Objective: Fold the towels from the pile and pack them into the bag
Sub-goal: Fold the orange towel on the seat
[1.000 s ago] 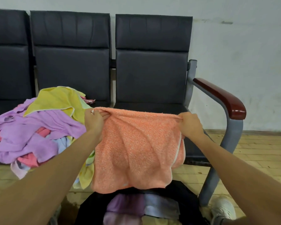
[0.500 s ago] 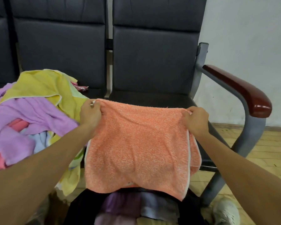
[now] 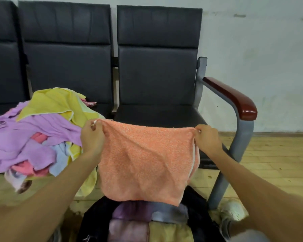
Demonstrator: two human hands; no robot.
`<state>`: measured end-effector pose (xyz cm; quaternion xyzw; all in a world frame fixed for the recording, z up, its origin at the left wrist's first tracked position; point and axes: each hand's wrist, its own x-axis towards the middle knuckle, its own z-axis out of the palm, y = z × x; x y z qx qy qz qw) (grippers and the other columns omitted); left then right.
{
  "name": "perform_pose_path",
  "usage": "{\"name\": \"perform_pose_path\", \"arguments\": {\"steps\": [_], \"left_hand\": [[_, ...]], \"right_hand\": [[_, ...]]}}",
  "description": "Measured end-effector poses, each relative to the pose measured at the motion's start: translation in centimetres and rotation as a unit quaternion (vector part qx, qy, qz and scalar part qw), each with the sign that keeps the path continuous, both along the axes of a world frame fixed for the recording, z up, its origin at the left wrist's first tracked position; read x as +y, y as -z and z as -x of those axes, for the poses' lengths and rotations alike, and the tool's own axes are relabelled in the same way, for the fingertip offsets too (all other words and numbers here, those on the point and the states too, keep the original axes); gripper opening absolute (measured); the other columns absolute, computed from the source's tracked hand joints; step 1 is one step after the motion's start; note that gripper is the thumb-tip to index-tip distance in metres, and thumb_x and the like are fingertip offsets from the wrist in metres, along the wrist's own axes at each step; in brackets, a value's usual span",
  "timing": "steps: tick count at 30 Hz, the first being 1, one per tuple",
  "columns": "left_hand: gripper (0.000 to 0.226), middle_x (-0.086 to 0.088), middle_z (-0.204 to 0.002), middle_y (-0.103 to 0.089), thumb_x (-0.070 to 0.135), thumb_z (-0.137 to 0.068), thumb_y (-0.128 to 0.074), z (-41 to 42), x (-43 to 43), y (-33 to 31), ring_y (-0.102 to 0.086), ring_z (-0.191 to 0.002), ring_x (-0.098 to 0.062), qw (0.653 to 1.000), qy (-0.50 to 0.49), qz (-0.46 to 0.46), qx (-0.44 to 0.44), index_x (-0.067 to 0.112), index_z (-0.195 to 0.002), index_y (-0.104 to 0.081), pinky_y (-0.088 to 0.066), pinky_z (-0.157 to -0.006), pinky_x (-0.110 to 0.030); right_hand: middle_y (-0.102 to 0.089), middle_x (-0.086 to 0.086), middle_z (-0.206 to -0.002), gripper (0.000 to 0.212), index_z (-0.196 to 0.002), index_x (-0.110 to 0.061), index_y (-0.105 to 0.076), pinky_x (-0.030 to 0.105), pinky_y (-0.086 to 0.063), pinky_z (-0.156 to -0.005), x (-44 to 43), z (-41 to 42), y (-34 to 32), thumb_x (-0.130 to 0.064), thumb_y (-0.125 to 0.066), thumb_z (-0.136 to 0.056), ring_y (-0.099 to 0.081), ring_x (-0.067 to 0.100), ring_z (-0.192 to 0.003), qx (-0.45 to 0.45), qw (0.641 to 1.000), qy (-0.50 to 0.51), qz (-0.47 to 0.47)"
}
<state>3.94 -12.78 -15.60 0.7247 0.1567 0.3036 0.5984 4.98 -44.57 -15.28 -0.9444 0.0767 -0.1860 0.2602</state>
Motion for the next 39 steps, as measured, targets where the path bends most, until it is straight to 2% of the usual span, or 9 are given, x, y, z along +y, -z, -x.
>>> {"name": "perform_pose_path", "arguments": {"steps": [4, 7, 9, 14, 19, 27, 31, 36, 39], "left_hand": [[0.013, -0.001, -0.085, -0.060, 0.020, -0.098, -0.046, 2.8, 0.7, -0.2, -0.056, -0.085, -0.020, 0.999, 0.001, 0.037, -0.040, 0.015, -0.097, -0.058, -0.046, -0.072, -0.028], [0.011, -0.012, -0.084, -0.068, 0.022, -0.098, -0.045, 4.0, 1.2, 0.1, -0.068, -0.080, -0.031, 0.996, 0.038, 0.077, -0.036, 0.022, -0.092, -0.054, -0.056, -0.080, -0.043], [0.013, -0.011, -0.074, -0.069, 0.016, -0.101, -0.042, 4.3, 1.1, -0.3, -0.069, -0.067, -0.025, 0.991, 0.074, 0.102, -0.043, 0.020, -0.093, -0.052, -0.057, -0.073, -0.038], [0.018, -0.009, -0.076, -0.068, 0.015, -0.103, -0.040, 4.6, 1.7, -1.9, -0.069, -0.060, -0.013, 0.988, 0.078, 0.095, -0.089, 0.019, -0.092, -0.053, -0.056, -0.067, -0.029], [0.016, -0.008, -0.077, -0.067, 0.016, -0.104, -0.040, 4.5, 2.7, -1.9, -0.069, -0.064, -0.012, 0.991, 0.064, 0.093, -0.079, 0.015, -0.096, -0.054, -0.056, -0.074, -0.033], [0.016, -0.007, -0.079, -0.067, 0.016, -0.104, -0.040, 4.2, 2.4, -1.4, -0.069, -0.064, -0.009, 0.991, 0.060, 0.094, -0.078, 0.006, -0.109, -0.052, -0.056, -0.072, -0.028], [0.014, -0.008, -0.079, -0.067, 0.015, -0.103, -0.041, 4.1, 2.1, -1.2, -0.069, -0.071, -0.015, 0.990, 0.062, 0.093, -0.084, 0.006, -0.106, -0.052, -0.057, -0.071, -0.027], [0.012, -0.010, -0.077, -0.068, 0.013, -0.103, -0.042, 4.0, 1.3, -1.1, -0.069, -0.066, -0.014, 0.990, 0.080, 0.084, -0.080, 0.011, -0.099, -0.053, -0.055, -0.066, -0.022], [0.013, -0.010, -0.079, -0.069, 0.014, -0.104, -0.040, 3.1, 0.8, -1.3, -0.070, -0.067, -0.013, 0.991, 0.104, 0.058, -0.064, 0.007, -0.104, -0.051, -0.055, -0.064, -0.018]], "right_hand": [[-0.060, -0.001, -0.090, 0.021, -0.100, -0.011, -0.063, 0.032, -0.044, -0.082, 0.4, 2.4, -1.5, -0.017, -0.044, -0.101, -0.054, 0.015, -0.082, -0.052, 0.995, -0.032, -0.078], [-0.064, 0.001, -0.095, 0.010, -0.098, -0.015, -0.059, 0.038, -0.056, -0.083, 0.8, 3.5, -1.6, -0.016, -0.049, -0.100, -0.063, 0.019, -0.088, -0.046, 0.964, -0.022, -0.259], [-0.063, 0.003, -0.098, 0.003, -0.099, -0.016, -0.057, 0.037, -0.058, -0.079, 1.0, 3.9, -1.7, -0.015, -0.053, -0.098, -0.063, 0.019, -0.090, -0.035, 0.935, -0.013, -0.354], [-0.053, -0.020, -0.088, 0.007, -0.101, -0.021, -0.064, 0.030, -0.053, -0.080, 0.4, 3.6, -2.6, -0.020, -0.063, -0.094, -0.057, 0.010, -0.089, -0.111, 0.951, 0.004, -0.288], [-0.068, -0.007, -0.089, 0.014, -0.103, -0.012, -0.073, 0.017, -0.053, -0.065, 0.4, 4.2, -3.0, -0.016, -0.063, -0.093, -0.066, 0.011, -0.089, -0.072, 0.919, -0.066, -0.383], [-0.067, -0.008, -0.094, 0.032, -0.104, -0.016, -0.072, 0.020, -0.053, -0.078, -0.7, 4.4, -2.8, -0.014, -0.083, -0.074, -0.064, 0.004, -0.087, -0.044, 0.961, -0.103, -0.252], [-0.064, -0.009, -0.082, 0.015, -0.093, -0.015, -0.076, 0.018, -0.047, -0.072, -0.5, 4.4, -2.4, -0.021, -0.078, -0.081, -0.057, 0.001, -0.070, -0.101, 0.987, -0.048, -0.119], [-0.059, -0.005, -0.082, 0.005, -0.084, -0.013, -0.068, 0.012, -0.037, -0.061, -0.1, 4.1, -2.6, -0.015, -0.072, -0.088, -0.057, 0.007, -0.069, -0.119, 0.985, -0.002, -0.127], [-0.064, 0.005, -0.081, 0.009, -0.090, -0.015, -0.052, 0.018, -0.049, -0.052, 0.0, 3.0, -2.4, -0.009, -0.055, -0.097, -0.067, 0.018, -0.063, -0.087, 0.984, -0.002, -0.157]]}}
